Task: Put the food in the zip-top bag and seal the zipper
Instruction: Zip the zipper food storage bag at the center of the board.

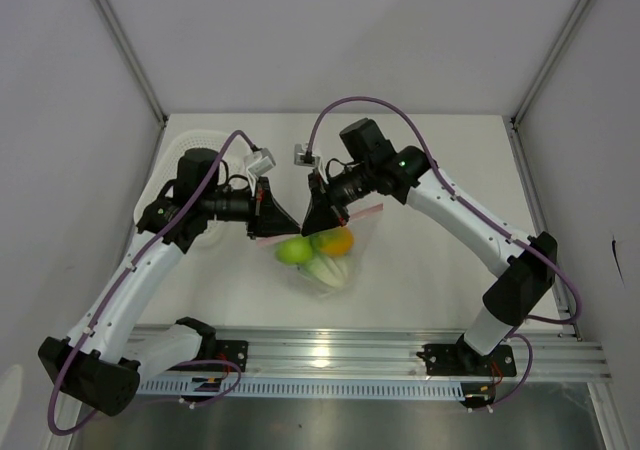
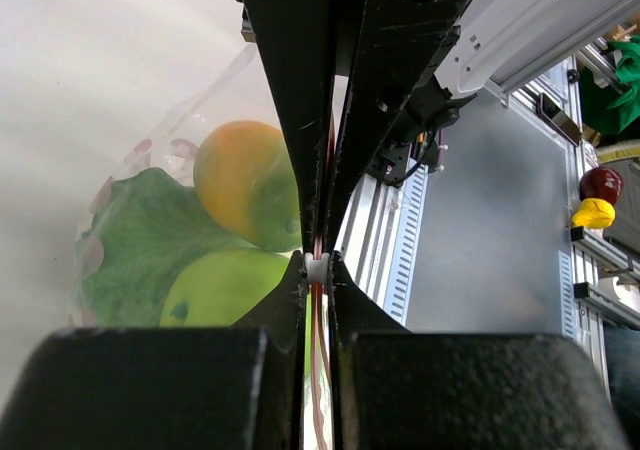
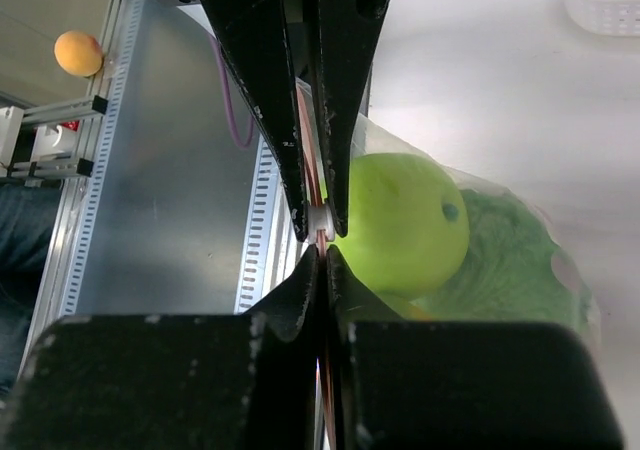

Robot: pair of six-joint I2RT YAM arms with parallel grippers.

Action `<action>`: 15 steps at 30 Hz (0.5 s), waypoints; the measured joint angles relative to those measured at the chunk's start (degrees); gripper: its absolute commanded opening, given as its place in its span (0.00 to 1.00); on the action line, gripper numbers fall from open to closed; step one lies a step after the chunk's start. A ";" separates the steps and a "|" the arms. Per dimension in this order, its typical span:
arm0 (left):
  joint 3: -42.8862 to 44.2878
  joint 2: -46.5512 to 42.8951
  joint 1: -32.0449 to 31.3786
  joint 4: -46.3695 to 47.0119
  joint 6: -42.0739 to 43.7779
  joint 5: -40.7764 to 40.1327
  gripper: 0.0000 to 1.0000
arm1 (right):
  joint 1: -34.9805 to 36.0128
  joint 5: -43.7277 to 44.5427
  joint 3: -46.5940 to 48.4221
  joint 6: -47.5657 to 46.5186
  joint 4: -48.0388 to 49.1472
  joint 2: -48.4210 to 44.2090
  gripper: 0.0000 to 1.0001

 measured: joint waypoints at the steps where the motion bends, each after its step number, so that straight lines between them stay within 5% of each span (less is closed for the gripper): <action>1: 0.00 -0.02 0.00 -0.09 0.02 0.00 0.00 | 0.04 0.17 -0.11 0.07 0.09 0.00 0.00; 15: -0.92 -3.26 -0.04 -2.93 0.24 -9.03 0.01 | 0.22 8.41 -10.40 4.42 10.99 -5.84 0.00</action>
